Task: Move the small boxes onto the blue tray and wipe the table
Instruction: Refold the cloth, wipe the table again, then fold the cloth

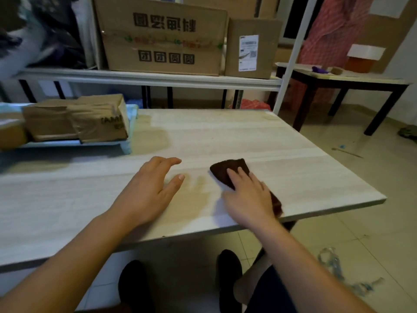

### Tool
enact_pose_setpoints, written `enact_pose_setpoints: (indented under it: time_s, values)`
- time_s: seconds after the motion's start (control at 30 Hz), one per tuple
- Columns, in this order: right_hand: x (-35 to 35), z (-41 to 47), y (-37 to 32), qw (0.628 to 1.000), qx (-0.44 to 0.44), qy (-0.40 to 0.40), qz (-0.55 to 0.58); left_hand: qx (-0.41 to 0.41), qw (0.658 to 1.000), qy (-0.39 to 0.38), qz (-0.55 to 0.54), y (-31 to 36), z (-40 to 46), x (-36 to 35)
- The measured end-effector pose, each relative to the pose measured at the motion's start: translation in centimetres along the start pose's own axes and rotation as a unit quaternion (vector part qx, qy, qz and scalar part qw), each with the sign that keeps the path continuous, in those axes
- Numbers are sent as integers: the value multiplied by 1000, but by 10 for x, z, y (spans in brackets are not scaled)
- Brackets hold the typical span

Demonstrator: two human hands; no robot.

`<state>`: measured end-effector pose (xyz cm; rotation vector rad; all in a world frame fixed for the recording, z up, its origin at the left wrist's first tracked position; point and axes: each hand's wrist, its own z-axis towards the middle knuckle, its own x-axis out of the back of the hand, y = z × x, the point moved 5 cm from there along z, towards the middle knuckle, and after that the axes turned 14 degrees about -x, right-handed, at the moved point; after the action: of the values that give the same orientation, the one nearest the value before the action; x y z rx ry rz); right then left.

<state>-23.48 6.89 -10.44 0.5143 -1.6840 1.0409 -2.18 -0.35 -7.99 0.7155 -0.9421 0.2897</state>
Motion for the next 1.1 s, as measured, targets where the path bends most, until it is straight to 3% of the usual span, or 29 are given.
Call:
enact_pose_setpoints:
  time_s: [0.27,0.4,0.6,0.83,0.93,1.1]
  values:
    - [-49,-49,-102,997,76,-22,-6,59,995,21,79,-29,-39,39]
    - [-69,-59,-149,983,173,-59,-21,94,988,16,124,-52,-65,66]
    - [-92,-79,-201,931,342,-117,-41,150,980,77,108,-80,-113,100]
    - [-72,-103,-168,865,483,-131,-29,123,983,124,55,-58,-125,89]
    - [-58,-91,-129,880,458,-125,-31,104,986,120,48,-41,-115,73]
    - [-18,-47,-34,946,319,-57,-25,48,995,80,46,-6,-86,40]
